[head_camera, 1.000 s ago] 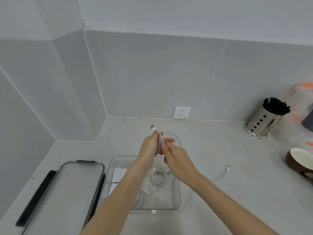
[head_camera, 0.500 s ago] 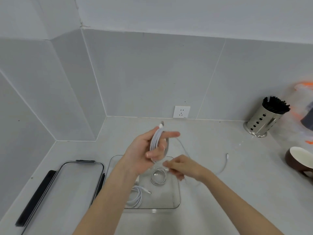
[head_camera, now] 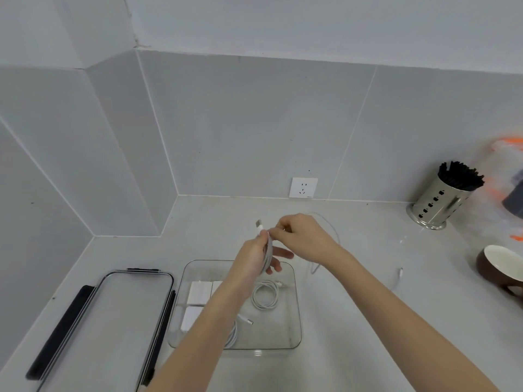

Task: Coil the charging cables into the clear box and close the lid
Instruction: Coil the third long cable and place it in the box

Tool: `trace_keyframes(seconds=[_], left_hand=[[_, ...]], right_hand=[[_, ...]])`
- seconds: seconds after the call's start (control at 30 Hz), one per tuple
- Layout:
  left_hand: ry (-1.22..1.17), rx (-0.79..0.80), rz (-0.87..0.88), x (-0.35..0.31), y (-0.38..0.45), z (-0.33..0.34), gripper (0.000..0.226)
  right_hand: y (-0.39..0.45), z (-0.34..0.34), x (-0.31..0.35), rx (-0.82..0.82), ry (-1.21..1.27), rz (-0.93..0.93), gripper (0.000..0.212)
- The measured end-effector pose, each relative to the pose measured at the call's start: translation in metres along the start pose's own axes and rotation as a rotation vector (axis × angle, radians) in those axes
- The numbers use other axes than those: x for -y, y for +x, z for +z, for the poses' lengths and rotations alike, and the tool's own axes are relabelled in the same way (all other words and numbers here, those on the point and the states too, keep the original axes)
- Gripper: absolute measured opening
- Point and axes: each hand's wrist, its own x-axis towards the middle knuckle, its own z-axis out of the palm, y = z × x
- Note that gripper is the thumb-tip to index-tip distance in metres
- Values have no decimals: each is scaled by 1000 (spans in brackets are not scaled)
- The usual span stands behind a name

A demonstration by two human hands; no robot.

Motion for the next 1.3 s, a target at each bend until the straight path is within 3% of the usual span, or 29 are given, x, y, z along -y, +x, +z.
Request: trace_keyframes(seconds=[0.2,0.3,0.43,0.6,0.73,0.87,1.07,1.17,1.3], left_hand=[[115,-131,86,-2,13,-2,36],[-67,-149,67,-4,20,-5,38],[-527,14,34,-20,22,-12,44],[-756,134,66,-36,12,-13,45],[-843,338,60,-41,-1,-15,48],[-602,465,62,-42,-21,-18,52],[23,337,-82,-10,-22,-11,46],[100,211,-111,3,-9,-7,44],[34,132,-70,10,6,-7,44]], right_hand=[[-22,17,4,-54,132,-22,35],[-28,20,5,-62,117,-76,29],[-38,39,-2,-20,64,-167,22],[-38,51,-21,62,102,-222,23],[-26,50,-37,157,-31,-175,19],[-5,33,-54,170,-42,-10,22],[17,-3,-38,6,-181,48,37],[12,-10,-17,-14,-321,26,43],[-2,2,-1,-53,-430,-41,42]])
